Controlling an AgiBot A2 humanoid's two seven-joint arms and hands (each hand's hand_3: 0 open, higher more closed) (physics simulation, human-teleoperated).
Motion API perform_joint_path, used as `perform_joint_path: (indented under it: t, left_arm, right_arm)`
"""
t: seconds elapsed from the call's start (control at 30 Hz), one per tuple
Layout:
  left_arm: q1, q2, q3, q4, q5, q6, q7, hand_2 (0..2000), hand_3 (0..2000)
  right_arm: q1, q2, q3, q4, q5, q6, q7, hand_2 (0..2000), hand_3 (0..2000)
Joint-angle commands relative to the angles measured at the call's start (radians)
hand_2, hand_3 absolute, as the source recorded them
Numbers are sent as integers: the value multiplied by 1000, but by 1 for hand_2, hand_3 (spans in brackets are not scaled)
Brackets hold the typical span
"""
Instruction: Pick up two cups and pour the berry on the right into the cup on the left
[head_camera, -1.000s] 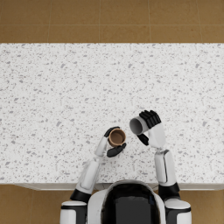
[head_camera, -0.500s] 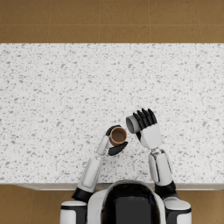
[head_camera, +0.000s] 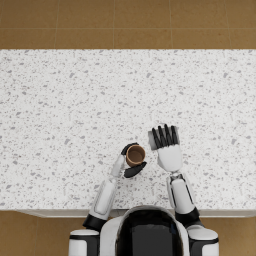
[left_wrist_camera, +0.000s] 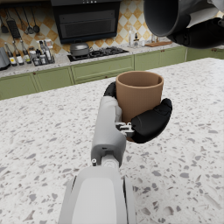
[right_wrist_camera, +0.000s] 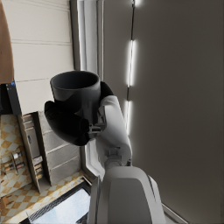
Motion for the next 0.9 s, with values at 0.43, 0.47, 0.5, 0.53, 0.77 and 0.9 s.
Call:
perform_joint_path:
  t: [0.43, 0.47, 0.5, 0.53, 0.77, 0.9]
  left_arm:
    - [13, 14, -11, -14, 0, 0, 0, 2000, 1280]
    - [3, 10, -6, -4, 0, 0, 0, 2000, 1280]
    - [3, 11, -7, -4, 0, 0, 0, 2000, 1280]
    - [3, 11, -8, -5, 0, -1, 0, 2000, 1280]
    - [-3, 11, -12, -12, 0, -2, 0, 2000, 1280]
    - [-5, 10, -13, -15, 0, -2, 0, 2000, 1280]
  right_arm:
    - [13, -36, 6, 33, 196, -8, -2, 2000, 1280]
    - [15, -40, 3, 28, 198, -7, -2, 2000, 1280]
    - [14, -41, 2, 28, 200, -7, -2, 2000, 1280]
    - [14, -42, 1, 28, 201, -6, -1, 2000, 1280]
    - [-10, -33, 3, 25, 203, -5, -1, 2000, 1280]
    - [-13, -32, 3, 27, 204, -5, -1, 2000, 1280]
